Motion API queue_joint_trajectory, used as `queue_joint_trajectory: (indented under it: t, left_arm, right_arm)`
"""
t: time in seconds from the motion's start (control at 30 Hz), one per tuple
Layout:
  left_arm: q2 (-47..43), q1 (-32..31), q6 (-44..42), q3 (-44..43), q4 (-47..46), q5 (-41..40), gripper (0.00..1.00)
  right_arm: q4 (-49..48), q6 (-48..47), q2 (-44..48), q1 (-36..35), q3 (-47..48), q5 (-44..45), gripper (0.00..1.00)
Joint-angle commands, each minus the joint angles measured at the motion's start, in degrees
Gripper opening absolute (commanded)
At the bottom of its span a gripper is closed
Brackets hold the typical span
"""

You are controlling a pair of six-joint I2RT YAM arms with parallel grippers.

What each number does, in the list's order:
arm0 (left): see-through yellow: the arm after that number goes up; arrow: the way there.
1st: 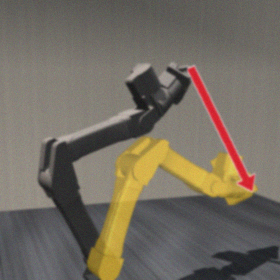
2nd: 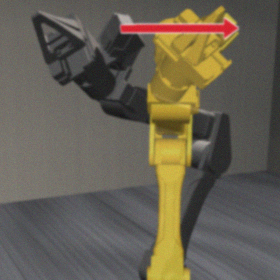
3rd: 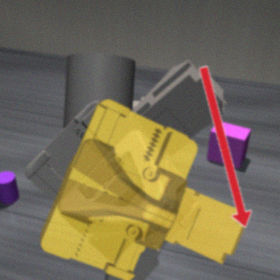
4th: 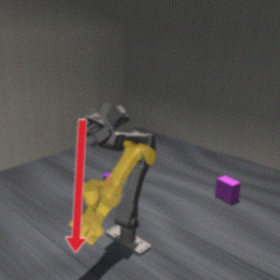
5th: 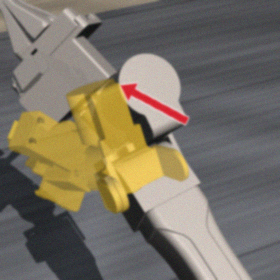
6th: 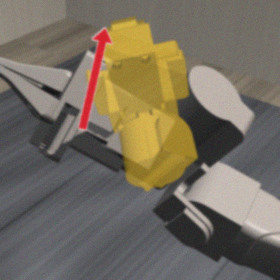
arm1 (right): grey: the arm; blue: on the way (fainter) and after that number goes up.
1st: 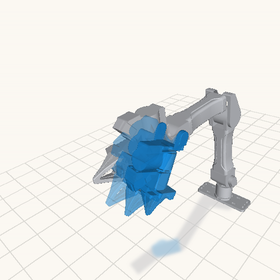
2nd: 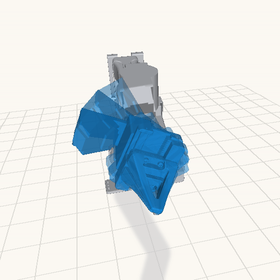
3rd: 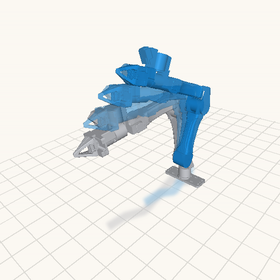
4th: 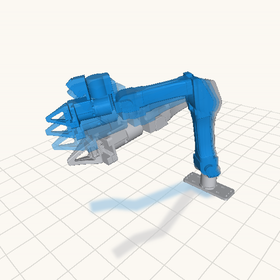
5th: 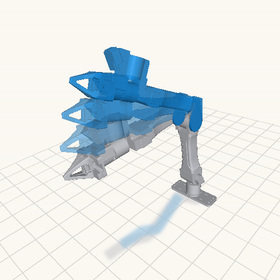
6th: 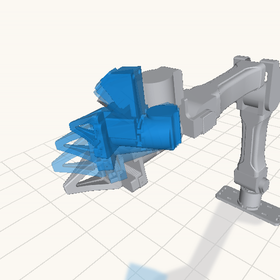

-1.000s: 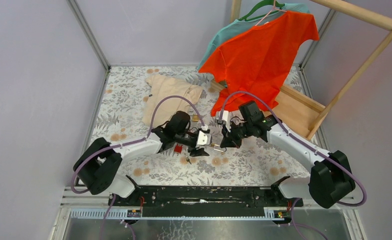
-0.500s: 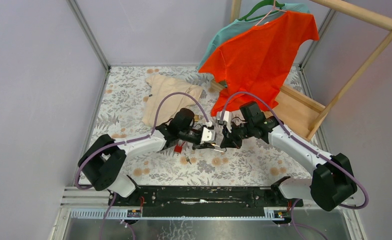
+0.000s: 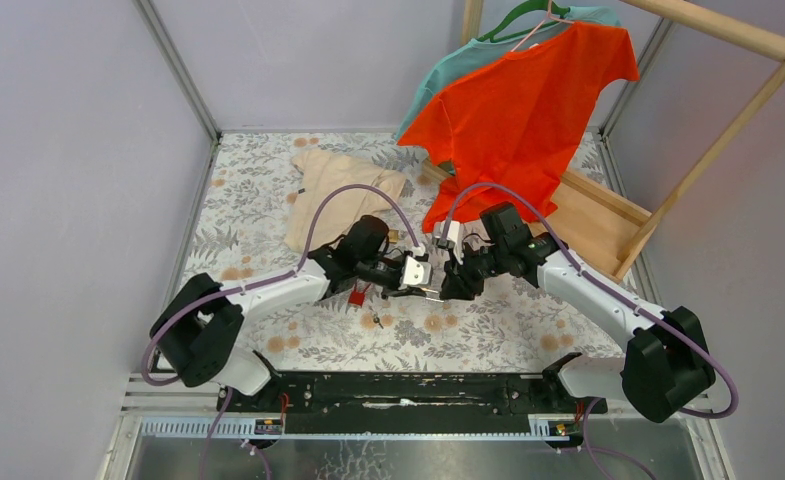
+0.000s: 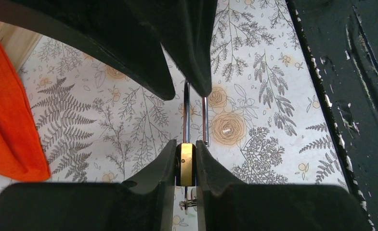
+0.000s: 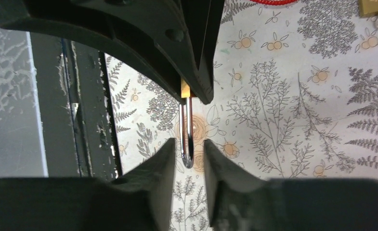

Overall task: Lock with the key
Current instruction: Pick up the lock from the center of the board.

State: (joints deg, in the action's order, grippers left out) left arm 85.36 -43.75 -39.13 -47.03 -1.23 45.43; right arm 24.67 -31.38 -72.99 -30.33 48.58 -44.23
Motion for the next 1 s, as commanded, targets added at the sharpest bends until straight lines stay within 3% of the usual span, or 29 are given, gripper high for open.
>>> queue_joint_trajectory:
  t: [0.0,0.1,0.23,0.7,0.83,0.97]
  left_arm:
    - [-3.7,-0.2,-1.9,-0.6,1.1,-1.8,0.00]
    - [-5.4,-0.1,-0.8,0.6,-0.9,-1.8,0.00]
    - [-6.1,-0.1,-0.6,1.5,-1.5,-2.0,0.00]
    - [-6.2,-0.1,-0.5,2.1,-1.1,-1.8,0.00]
    - [-6.3,-0.1,-1.0,2.0,0.1,-1.2,0.05]
    - [-6.3,-0.1,-2.8,1.8,3.2,-0.7,0.20]
  right_arm:
    - [0.0,2.5,0.3,-0.3,2.2,-1.1,0.42]
    - [-0.7,4.4,-0.4,-0.1,2.0,-1.5,0.52]
    - [-1.0,5.2,-1.2,0.3,2.0,-3.2,0.55]
    - [-1.0,3.4,-1.1,0.3,2.0,-4.7,0.02]
    - [0.2,1.2,-0.2,0.4,1.7,-5.1,0.00]
    - [1.9,-0.7,0.5,0.4,1.9,-5.8,0.00]
